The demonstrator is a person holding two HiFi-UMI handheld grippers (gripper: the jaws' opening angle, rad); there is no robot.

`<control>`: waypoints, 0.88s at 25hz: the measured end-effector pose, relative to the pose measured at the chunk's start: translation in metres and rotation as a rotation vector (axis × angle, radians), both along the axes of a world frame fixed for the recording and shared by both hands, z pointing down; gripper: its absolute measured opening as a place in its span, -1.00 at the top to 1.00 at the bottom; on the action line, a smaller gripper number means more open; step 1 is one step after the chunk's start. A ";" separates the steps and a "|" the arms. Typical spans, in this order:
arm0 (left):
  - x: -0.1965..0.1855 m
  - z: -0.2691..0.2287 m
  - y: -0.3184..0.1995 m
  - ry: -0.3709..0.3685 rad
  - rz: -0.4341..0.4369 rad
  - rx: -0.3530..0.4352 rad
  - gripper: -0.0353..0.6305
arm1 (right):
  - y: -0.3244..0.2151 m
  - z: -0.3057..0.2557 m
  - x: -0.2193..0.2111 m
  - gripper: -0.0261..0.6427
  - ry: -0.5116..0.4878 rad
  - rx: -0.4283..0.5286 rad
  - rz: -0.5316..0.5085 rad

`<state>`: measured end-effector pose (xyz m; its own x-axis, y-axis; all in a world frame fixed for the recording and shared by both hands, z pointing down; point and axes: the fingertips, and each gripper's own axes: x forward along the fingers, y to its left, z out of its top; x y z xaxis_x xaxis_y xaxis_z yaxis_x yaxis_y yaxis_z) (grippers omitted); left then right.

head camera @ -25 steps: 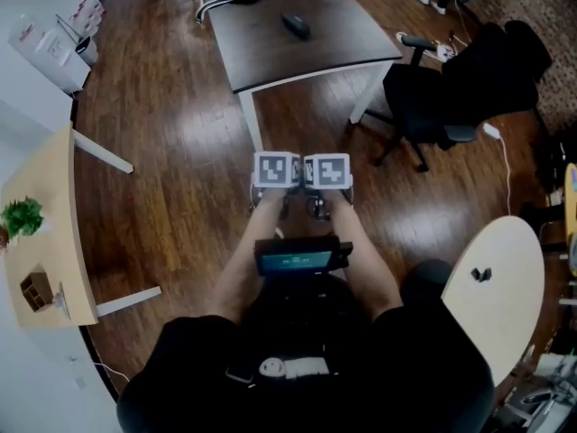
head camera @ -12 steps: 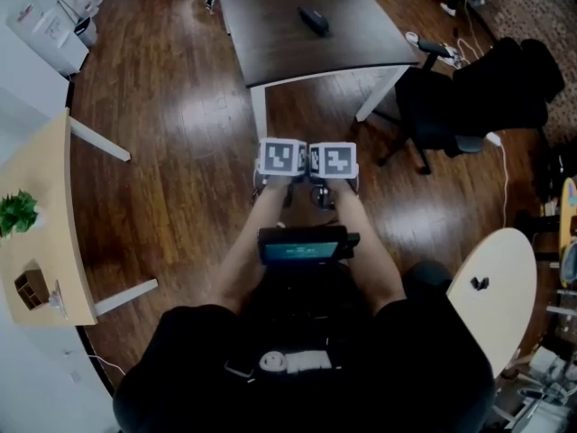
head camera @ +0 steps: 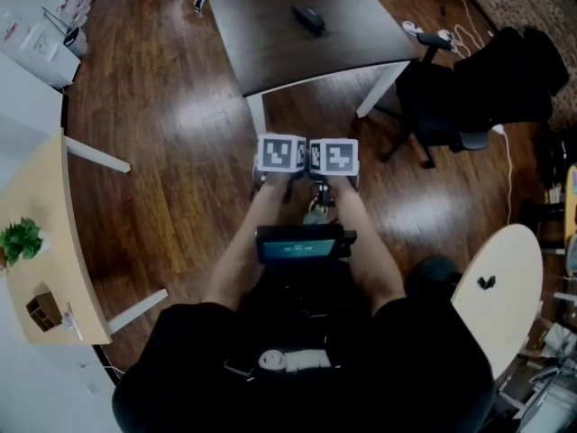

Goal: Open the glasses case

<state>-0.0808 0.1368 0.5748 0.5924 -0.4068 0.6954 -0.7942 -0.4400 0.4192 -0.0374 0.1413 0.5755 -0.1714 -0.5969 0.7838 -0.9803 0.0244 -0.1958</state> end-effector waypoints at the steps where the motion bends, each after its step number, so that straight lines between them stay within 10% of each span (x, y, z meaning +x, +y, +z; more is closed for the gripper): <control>1: 0.001 0.001 -0.006 -0.003 0.001 0.002 0.89 | -0.006 0.002 0.001 0.87 -0.006 0.001 0.000; 22: 0.064 0.006 -0.184 -0.023 -0.052 -0.011 0.89 | -0.190 0.007 0.064 0.87 -0.040 0.009 -0.052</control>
<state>-0.0166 -0.0474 0.5809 0.5546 -0.4288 0.7131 -0.8252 -0.3934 0.4053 0.0265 -0.0484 0.5828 -0.2331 -0.5937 0.7702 -0.9692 0.0769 -0.2340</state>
